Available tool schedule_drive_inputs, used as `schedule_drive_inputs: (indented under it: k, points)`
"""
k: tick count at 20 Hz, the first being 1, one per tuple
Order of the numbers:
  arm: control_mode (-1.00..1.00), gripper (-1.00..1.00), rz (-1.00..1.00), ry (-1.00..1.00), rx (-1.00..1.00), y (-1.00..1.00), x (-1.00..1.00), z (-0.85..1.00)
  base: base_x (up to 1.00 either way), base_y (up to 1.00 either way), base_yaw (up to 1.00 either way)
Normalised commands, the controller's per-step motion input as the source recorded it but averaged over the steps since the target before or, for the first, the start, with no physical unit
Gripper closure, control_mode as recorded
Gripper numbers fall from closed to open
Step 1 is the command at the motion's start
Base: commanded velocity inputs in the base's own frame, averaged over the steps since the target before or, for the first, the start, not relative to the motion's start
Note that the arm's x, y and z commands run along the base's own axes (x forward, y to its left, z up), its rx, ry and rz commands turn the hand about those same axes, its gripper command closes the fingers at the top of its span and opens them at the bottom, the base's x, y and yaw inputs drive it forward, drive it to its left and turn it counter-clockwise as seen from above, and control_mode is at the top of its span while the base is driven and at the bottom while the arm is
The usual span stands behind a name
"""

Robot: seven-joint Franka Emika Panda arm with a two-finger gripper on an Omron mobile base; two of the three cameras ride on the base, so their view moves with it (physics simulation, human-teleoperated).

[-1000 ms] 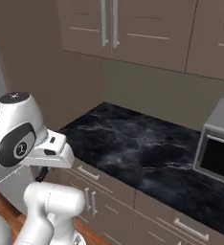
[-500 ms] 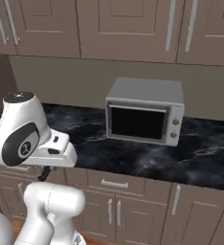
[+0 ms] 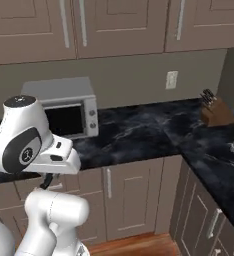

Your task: Retrieve the butter from the fridge and place it on a plate on the dining table. Then retrieve the butter knife by the fridge and place it near the plate.

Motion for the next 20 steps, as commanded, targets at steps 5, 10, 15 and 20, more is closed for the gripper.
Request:
schedule_drive_inputs:
  k: [5,10,15,20]
  points:
    - [1.0,1.0,0.0,0.0,0.0,0.0,0.0,0.0,-0.11,-0.51,-0.72]
    - [1.0,1.0,0.0,0.0,0.0,0.0,0.0,0.0,-0.13,-0.35,-0.76]
    - [1.0,1.0,0.0,0.0,0.0,0.0,0.0,0.0,-0.11,-0.24,-0.79]
    - [1.0,1.0,0.0,0.0,0.0,0.0,0.0,0.0,-0.05,-0.22,-0.8]
